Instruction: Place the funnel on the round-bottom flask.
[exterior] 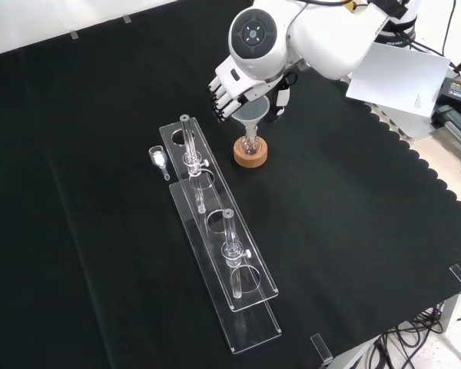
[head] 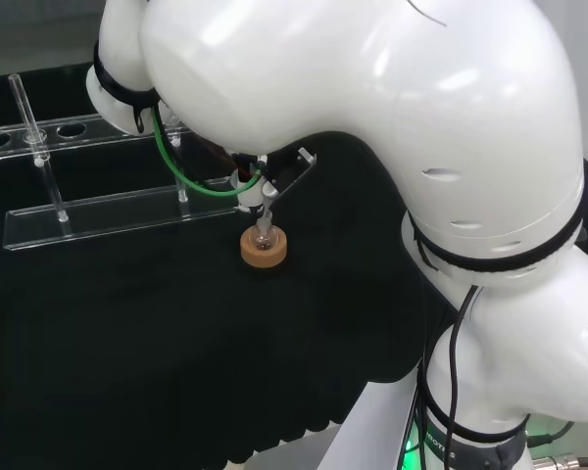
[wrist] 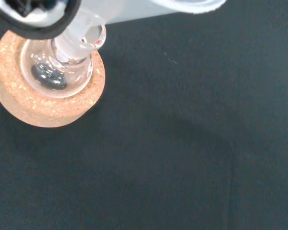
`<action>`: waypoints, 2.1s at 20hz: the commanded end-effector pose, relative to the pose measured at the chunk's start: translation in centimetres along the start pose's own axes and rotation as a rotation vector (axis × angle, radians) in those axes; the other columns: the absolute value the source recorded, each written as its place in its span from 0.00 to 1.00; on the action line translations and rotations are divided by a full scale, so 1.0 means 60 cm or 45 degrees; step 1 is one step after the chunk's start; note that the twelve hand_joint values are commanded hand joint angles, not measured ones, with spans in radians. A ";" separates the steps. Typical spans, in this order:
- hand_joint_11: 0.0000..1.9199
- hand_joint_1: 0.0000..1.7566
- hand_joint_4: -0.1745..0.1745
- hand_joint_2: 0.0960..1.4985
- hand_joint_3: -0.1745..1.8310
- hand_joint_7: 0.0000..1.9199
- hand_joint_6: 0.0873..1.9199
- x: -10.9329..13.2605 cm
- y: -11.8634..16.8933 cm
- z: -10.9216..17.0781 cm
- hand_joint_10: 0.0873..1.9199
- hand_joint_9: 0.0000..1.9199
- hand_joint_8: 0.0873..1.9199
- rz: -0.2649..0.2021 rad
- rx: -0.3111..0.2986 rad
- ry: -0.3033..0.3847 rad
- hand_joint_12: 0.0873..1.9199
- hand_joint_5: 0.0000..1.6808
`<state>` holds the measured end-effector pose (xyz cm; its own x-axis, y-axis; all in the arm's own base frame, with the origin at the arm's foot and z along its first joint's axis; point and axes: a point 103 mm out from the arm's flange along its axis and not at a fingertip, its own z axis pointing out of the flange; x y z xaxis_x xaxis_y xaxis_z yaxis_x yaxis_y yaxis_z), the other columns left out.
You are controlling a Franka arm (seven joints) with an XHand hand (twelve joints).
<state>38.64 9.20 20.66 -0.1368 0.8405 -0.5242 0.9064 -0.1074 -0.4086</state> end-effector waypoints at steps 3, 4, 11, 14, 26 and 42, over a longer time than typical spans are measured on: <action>0.26 0.47 0.43 0.39 0.42 0.19 0.33 0.009 -0.001 -0.006 0.26 0.33 0.34 -0.009 0.005 -0.008 0.65 0.29; 0.26 0.47 0.43 0.39 0.42 0.19 0.32 0.010 -0.001 -0.007 0.26 0.33 0.34 -0.010 0.008 -0.006 0.65 0.29; 0.26 0.47 0.43 0.39 0.42 0.19 0.31 0.008 0.002 -0.003 0.26 0.33 0.34 -0.004 0.029 0.000 0.65 0.29; 0.25 0.46 0.41 0.38 0.42 0.18 0.29 0.007 0.004 0.000 0.27 0.31 0.33 -0.001 0.040 0.008 0.66 0.27; 0.22 0.44 0.40 0.37 0.41 0.12 0.18 0.003 0.006 0.003 0.30 0.26 0.33 -0.010 0.055 0.026 0.67 0.24; 0.18 0.41 0.40 0.36 0.38 0.09 0.12 -0.002 -0.006 0.018 0.31 0.23 0.33 -0.047 0.059 0.060 0.69 0.25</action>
<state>38.08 8.50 20.15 -0.1457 0.8660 -0.4783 0.8828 -0.1044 -0.4581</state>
